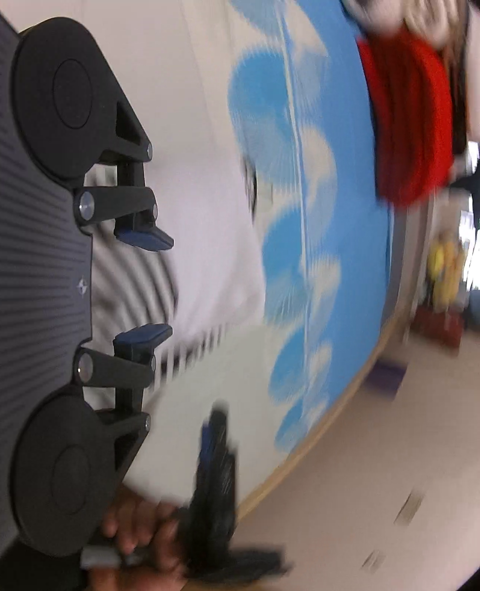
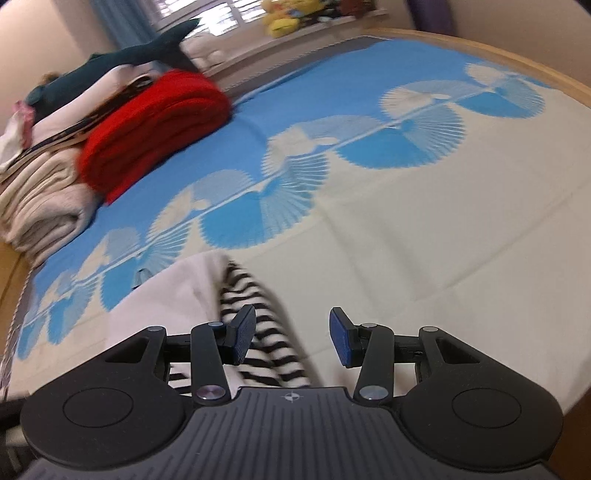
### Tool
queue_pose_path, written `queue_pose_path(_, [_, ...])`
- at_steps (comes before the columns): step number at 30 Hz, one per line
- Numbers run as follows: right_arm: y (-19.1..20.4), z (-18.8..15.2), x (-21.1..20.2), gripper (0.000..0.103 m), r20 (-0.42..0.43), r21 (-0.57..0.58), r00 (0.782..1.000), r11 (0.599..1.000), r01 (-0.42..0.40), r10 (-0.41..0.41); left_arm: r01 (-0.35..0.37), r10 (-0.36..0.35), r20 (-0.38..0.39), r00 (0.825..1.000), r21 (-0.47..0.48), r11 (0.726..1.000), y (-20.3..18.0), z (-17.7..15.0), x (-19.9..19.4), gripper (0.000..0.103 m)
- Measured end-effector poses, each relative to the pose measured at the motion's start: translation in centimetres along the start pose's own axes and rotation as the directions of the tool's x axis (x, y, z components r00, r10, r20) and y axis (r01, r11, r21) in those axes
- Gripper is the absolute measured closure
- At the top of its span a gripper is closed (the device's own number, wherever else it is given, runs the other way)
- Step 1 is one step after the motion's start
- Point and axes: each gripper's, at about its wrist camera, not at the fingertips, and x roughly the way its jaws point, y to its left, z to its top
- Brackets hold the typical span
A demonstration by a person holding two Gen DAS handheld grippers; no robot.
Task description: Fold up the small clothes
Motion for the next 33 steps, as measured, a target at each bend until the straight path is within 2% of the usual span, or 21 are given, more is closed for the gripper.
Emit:
queue_pose_path(2, [0.8,0.1,0.9,0.057,-0.025,-0.001,0.999,1.000,-0.026,0.026,-0.018,0.016,-0.019,1.000,-0.099,0.995,2.4,-0.2,0.6,0.035])
queue_pose_path(4, [1.7,0.3,1.9,0.057,-0.048,0.002,0.998,0.999,-0.046,0.046,0.013,-0.032,-0.076,0.997,-0.237,0.971,5.0,-1.6,2.1,0.031])
queue_pose_path(6, [2.2,0.5,2.9,0.057,-0.071,0.013,0.995,0.998,-0.065,0.066,-0.010,-0.070,-0.198,0.978,-0.377,0.926,7.0,-1.9,3.9,0.031])
queue_pose_path(7, [2.5,0.7,3.6,0.057,-0.086,0.027,0.993,0.997,-0.074,0.076,-0.002,-0.097,-0.210,0.973,-0.426,0.905,7.6,-2.1,4.2,0.031])
queue_pose_path(8, [2.7,0.8,4.2,0.057,-0.096,0.043,0.992,0.996,-0.077,0.080,0.004,-0.109,-0.212,0.971,-0.444,0.896,7.7,-2.3,4.5,0.029])
queue_pose_path(11, [2.8,1.3,6.3,0.056,-0.132,0.121,0.985,0.988,-0.093,0.109,-0.029,-0.093,-0.275,0.957,-0.409,0.912,7.6,-2.3,5.7,0.020])
queue_pose_path(14, [3.0,1.4,8.3,0.056,-0.164,0.185,0.977,0.977,-0.103,0.134,-0.041,-0.110,-0.322,0.940,-0.428,0.903,8.1,-3.2,6.3,0.017])
queue_pose_path(19, [4.7,1.2,11.3,0.056,-0.204,0.171,0.971,0.981,-0.087,0.121,-0.057,-0.074,-0.363,0.929,-0.338,0.939,7.3,-4.0,6.9,0.013])
queue_pose_path(20, [5.0,1.3,11.5,0.064,-0.204,0.164,0.971,0.982,-0.093,0.126,-0.052,-0.078,-0.367,0.927,-0.331,0.942,7.3,-4.0,7.1,0.013])
queue_pose_path(21, [5.3,1.5,11.5,0.077,-0.190,0.155,0.972,0.982,-0.105,0.135,-0.049,-0.078,-0.365,0.928,-0.326,0.944,7.2,-4.1,7.4,0.013])
queue_pose_path(22, [5.3,1.9,11.1,0.099,-0.159,0.155,0.977,0.981,-0.119,0.144,-0.046,-0.076,-0.361,0.929,-0.318,0.947,7.1,-4.0,7.3,0.013])
queue_pose_path(24, [4.8,2.7,9.2,0.100,-0.042,0.190,0.978,0.962,-0.195,0.206,-0.028,-0.077,-0.340,0.937,-0.295,0.955,6.8,-3.6,7.2,0.013])
queue_pose_path(25, [4.3,3.2,8.1,0.100,0.026,0.214,0.967,0.944,-0.251,0.252,-0.017,-0.079,-0.330,0.941,-0.280,0.960,6.5,-3.5,7.0,0.013])
queue_pose_path(26, [3.9,3.4,7.6,0.101,0.052,0.214,0.965,0.941,-0.262,0.257,-0.011,-0.074,-0.325,0.943,-0.251,0.968,6.1,-3.5,7.1,0.013])
queue_pose_path(27, [3.7,3.4,7.6,0.101,0.045,0.201,0.976,0.955,-0.217,0.213,-0.013,-0.059,-0.328,0.943,-0.214,0.977,5.7,-3.7,7.4,0.013])
queue_pose_path(28, [3.5,3.2,8.3,0.101,-0.007,0.177,0.993,0.978,-0.111,0.114,-0.016,-0.046,-0.336,0.941,-0.178,0.984,5.2,-3.8,7.6,0.013])
queue_pose_path(29, [3.3,2.8,9.6,0.101,-0.078,0.150,0.997,0.989,0.006,0.006,-0.018,-0.035,-0.344,0.938,-0.151,0.988,4.8,-4.1,7.7,0.013])
queue_pose_path(30, [3.0,2.3,10.5,0.101,-0.129,0.149,0.990,0.986,0.069,-0.050,-0.024,-0.025,-0.349,0.937,-0.136,0.990,4.5,-4.2,7.9,0.013])
queue_pose_path(31, [2.8,2.0,11.1,0.101,-0.161,0.151,0.985,0.985,0.088,-0.063,-0.030,-0.016,-0.347,0.938,-0.128,0.991,4.2,-4.4,8.1,0.013])
queue_pose_path(33, [3.5,1.8,11.0,0.100,-0.153,0.119,0.986,0.990,0.077,-0.058,-0.036,-0.016,-0.347,0.938,-0.142,0.989,4.3,-4.3,8.5,0.013])
